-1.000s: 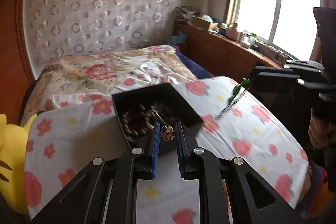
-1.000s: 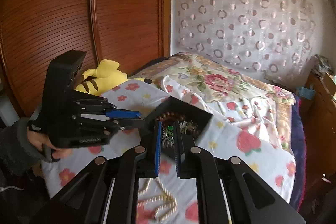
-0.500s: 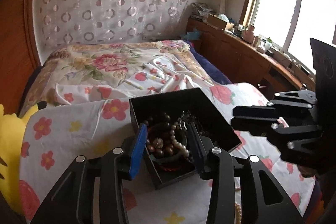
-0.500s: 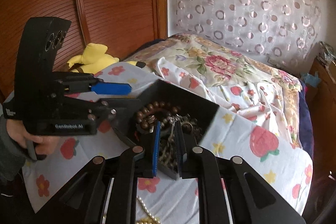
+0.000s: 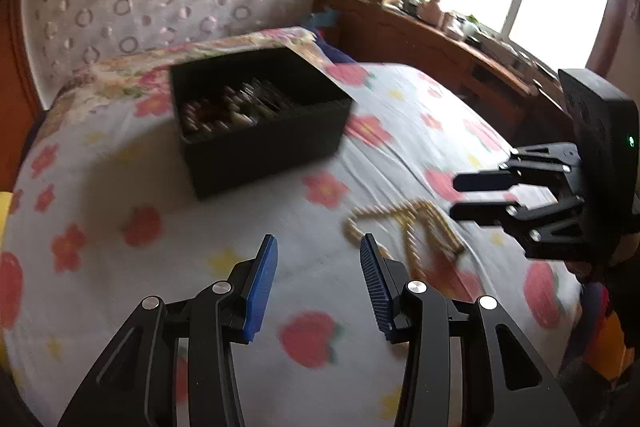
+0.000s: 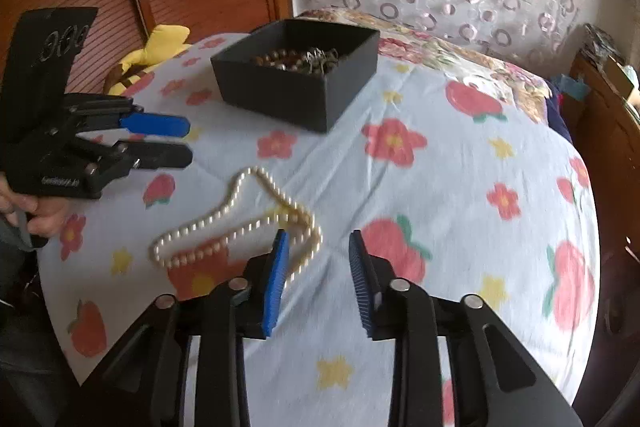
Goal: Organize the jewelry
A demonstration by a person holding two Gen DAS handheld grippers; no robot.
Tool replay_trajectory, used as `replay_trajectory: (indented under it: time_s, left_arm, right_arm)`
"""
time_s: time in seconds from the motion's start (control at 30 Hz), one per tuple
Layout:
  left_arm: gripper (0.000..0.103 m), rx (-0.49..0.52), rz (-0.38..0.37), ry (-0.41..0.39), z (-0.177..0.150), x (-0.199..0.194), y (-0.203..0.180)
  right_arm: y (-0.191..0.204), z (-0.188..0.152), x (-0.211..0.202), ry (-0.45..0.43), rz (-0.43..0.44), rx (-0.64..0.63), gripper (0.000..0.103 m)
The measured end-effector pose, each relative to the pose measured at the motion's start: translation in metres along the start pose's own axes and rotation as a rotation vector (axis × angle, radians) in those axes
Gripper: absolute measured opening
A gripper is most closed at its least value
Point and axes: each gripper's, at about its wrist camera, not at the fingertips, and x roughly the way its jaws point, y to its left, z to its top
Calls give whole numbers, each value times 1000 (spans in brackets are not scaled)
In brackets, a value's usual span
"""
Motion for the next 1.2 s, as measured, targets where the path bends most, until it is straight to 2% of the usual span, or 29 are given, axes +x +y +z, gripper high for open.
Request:
replay_trajectory:
  time_s: [0.1,0.23,0.33,0.37,0.4,0.47,0.6,0.67,0.8,0.93,1.2]
  left_arm:
    - [41,26,-19,15,-5,2,-15]
    - [40,40,-23,34,-8,6,-25]
    - [34,51,-27,48,-11,9,-30]
    - [30,59,-30,55,-12,11,-34]
    - [28,64,-28,61,-12,12,-35]
    - [19,72,-24,75,-13,17,-39]
    - [14,113,13,80,-15,22,-46]
    - [6,127,29,79,-15,23,-49]
    - [4,145,32,75,-15,22,-49]
    - [4,125,28,40,-11,12,-45]
    - [4,82,32,-86,19,-27,-30]
  right_arm:
    - [3,-4,3,7,-3,6,22]
    - [4,-3,11,20,-5,12,21]
    - [7,-1,18,34,-22,-10,21]
    - [7,0,18,36,-26,-17,16]
    - [6,0,19,38,-38,-18,5]
    - [2,0,19,38,-30,-16,5]
    - [3,-1,16,34,-42,-38,5]
    - [4,-2,16,28,-44,-42,5]
    - [5,-1,10,-5,-45,-40,4]
    - [6,5,-2,-53,-48,-41,4]
    - [12,35,-39,-175,-50,-76,4]
